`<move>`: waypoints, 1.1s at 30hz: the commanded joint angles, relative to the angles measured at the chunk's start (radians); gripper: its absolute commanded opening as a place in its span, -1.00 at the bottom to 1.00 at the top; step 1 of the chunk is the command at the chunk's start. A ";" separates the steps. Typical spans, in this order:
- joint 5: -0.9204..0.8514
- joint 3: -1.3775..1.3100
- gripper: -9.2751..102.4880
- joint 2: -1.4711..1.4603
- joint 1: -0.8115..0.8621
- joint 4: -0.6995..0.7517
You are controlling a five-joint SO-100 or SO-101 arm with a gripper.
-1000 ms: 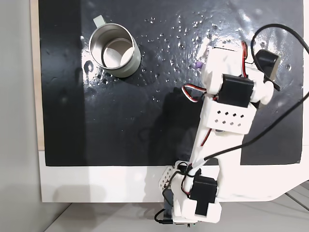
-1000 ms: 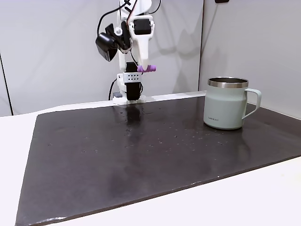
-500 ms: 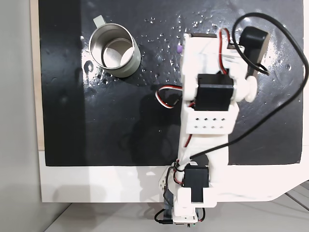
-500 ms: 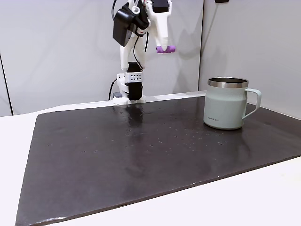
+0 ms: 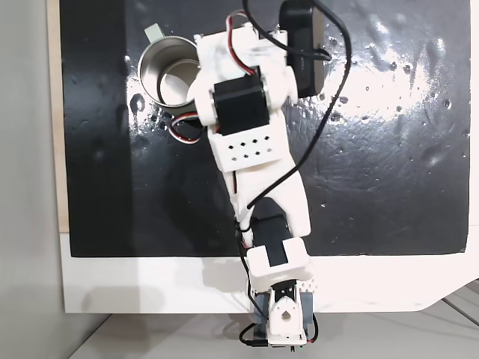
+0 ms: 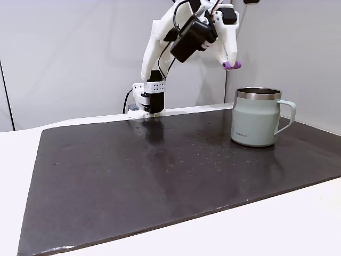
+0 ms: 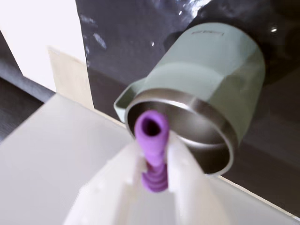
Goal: Grasp a pengrip and put it in the cup.
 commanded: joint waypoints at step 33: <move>-0.066 -0.287 -0.23 -0.164 -0.153 -0.020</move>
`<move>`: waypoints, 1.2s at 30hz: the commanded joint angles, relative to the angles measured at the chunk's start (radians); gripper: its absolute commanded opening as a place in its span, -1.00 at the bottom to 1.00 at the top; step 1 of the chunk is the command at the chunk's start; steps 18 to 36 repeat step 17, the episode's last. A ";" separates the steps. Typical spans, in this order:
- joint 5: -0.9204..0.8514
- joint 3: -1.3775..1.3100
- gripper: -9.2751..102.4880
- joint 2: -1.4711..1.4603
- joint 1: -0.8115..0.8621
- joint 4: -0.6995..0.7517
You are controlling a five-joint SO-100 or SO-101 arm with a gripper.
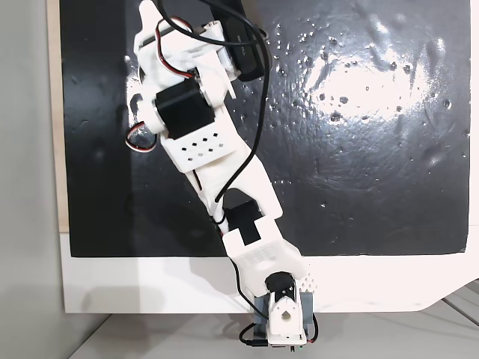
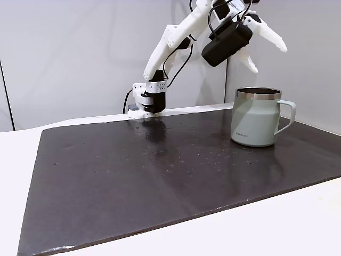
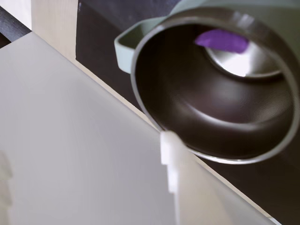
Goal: Grasp a pengrip and put it in the cup.
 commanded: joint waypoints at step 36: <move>-0.017 -0.060 -0.24 0.026 -0.003 0.018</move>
